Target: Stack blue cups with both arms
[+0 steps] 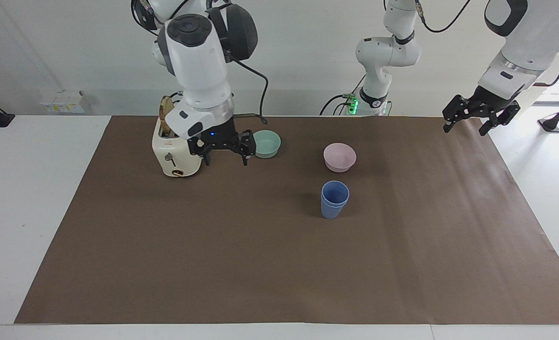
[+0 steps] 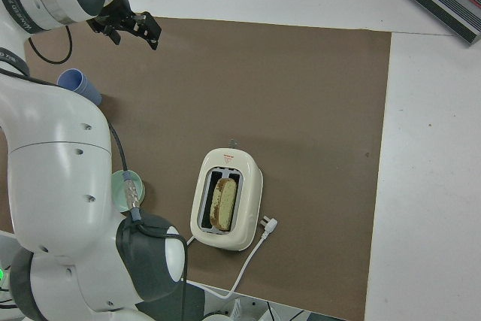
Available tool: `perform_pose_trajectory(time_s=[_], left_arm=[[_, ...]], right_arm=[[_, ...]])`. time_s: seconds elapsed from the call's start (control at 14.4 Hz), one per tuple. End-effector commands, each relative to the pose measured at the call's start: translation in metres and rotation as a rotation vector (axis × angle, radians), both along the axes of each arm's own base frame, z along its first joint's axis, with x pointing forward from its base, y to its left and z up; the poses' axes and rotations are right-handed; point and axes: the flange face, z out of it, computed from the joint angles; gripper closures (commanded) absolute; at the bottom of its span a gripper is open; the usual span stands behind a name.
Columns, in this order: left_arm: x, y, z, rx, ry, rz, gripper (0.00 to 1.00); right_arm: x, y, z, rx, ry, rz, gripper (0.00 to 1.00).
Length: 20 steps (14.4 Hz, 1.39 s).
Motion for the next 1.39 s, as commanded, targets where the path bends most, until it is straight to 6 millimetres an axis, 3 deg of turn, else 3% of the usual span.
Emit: perform_pose_trajectory(time_s=[0.0, 0.28, 0.42, 0.83, 0.97, 1.18, 1.32], left_arm=[[-0.004, 0.003, 0.005, 0.015, 0.000, -0.007, 0.00], [-0.004, 0.003, 0.005, 0.015, 0.000, -0.007, 0.00], [-0.004, 0.003, 0.005, 0.015, 0.000, -0.007, 0.00], [-0.004, 0.004, 0.005, 0.017, 0.000, -0.007, 0.00], [-0.004, 0.004, 0.005, 0.017, 0.000, -0.007, 0.00], [-0.006, 0.003, 0.004, 0.015, 0.017, -0.006, 0.00], [-0.006, 0.003, 0.004, 0.015, 0.017, -0.004, 0.00]], right_arm=[[-0.007, -0.039, 0.014, -0.018, 0.020, 0.010, 0.00], [-0.019, -0.085, 0.041, -0.029, 0.030, 0.038, 0.00], [-0.030, -0.094, 0.060, -0.027, 0.006, 0.050, 0.00], [-0.037, -0.143, 0.054, -0.044, 0.039, 0.001, 0.00], [-0.044, -0.145, 0.053, -0.049, 0.041, 0.008, 0.00], [-0.044, -0.164, 0.046, -0.047, 0.034, 0.002, 0.00], [-0.050, -0.163, 0.037, -0.049, 0.010, 0.004, 0.00]])
